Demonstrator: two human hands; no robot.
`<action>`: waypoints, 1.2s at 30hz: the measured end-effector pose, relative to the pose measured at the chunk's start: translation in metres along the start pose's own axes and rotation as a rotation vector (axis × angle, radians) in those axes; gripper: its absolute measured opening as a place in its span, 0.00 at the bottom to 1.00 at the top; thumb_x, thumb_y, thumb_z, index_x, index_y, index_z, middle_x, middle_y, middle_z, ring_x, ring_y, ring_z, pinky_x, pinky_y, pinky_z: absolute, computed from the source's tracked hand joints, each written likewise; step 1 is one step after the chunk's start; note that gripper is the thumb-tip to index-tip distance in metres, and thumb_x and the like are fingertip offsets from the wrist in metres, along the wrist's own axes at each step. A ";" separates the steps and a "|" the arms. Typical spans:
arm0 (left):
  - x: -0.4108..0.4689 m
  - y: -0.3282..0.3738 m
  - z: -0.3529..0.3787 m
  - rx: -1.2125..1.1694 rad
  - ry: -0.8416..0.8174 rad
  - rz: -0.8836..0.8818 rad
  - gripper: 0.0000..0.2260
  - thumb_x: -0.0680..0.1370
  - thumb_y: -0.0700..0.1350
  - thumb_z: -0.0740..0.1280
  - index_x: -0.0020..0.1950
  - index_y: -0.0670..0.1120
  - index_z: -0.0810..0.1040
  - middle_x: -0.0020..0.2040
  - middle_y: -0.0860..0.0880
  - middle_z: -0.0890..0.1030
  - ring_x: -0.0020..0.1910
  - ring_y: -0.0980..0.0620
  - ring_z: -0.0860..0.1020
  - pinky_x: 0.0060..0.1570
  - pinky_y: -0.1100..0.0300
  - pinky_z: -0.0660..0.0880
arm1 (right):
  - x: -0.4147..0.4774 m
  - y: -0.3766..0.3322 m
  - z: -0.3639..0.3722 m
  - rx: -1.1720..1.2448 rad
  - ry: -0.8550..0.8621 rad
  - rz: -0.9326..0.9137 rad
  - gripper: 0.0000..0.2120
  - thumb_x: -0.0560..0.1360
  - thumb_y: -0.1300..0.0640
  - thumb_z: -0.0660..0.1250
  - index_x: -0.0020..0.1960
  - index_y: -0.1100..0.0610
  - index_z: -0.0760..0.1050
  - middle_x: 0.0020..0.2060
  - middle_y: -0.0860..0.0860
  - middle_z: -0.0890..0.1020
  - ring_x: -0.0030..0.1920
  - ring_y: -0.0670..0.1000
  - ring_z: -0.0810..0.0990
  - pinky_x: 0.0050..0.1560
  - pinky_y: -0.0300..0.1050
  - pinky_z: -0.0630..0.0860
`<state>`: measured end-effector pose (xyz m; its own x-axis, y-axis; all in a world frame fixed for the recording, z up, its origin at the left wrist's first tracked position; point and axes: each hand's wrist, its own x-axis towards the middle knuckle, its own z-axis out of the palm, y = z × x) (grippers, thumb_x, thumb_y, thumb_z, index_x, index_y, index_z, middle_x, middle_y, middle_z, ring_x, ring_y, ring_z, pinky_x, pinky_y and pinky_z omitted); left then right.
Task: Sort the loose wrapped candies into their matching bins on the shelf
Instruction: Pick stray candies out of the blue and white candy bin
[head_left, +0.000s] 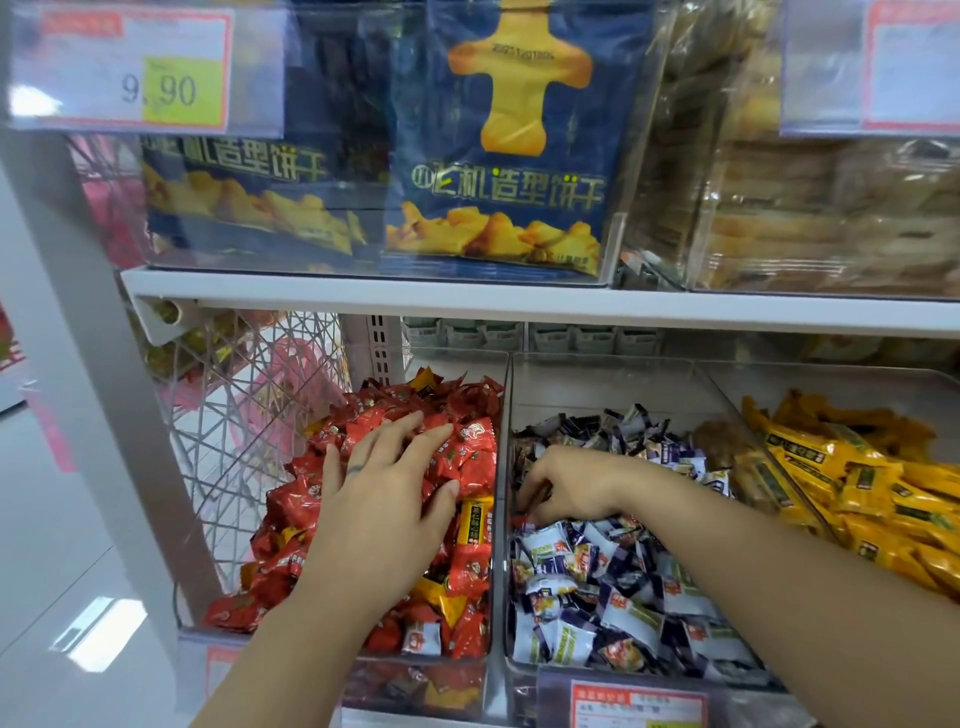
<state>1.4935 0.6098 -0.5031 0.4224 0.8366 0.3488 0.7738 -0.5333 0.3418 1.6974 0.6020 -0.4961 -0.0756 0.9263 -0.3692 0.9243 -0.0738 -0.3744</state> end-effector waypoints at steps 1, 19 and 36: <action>0.000 0.000 0.000 -0.002 -0.001 -0.001 0.23 0.79 0.56 0.58 0.74 0.61 0.58 0.75 0.59 0.56 0.75 0.55 0.52 0.73 0.45 0.42 | 0.002 0.000 0.000 -0.014 -0.003 0.004 0.14 0.76 0.58 0.66 0.61 0.56 0.78 0.52 0.47 0.81 0.45 0.46 0.77 0.38 0.29 0.69; 0.000 0.006 -0.003 -0.114 0.232 0.102 0.23 0.77 0.49 0.64 0.73 0.56 0.65 0.70 0.51 0.68 0.70 0.49 0.63 0.71 0.38 0.56 | -0.026 -0.033 -0.036 0.515 0.683 -0.202 0.07 0.76 0.58 0.67 0.45 0.46 0.75 0.40 0.41 0.79 0.42 0.44 0.78 0.48 0.44 0.78; -0.004 0.000 -0.003 -0.007 -0.038 0.025 0.19 0.80 0.55 0.58 0.71 0.62 0.64 0.76 0.58 0.57 0.75 0.54 0.51 0.73 0.44 0.43 | -0.022 -0.003 -0.006 0.185 -0.191 0.143 0.20 0.82 0.49 0.53 0.70 0.53 0.69 0.73 0.50 0.64 0.73 0.52 0.61 0.72 0.48 0.56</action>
<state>1.4904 0.6058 -0.5018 0.4590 0.8273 0.3240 0.7597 -0.5545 0.3396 1.6989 0.5840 -0.4820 -0.0351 0.8166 -0.5762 0.8479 -0.2808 -0.4496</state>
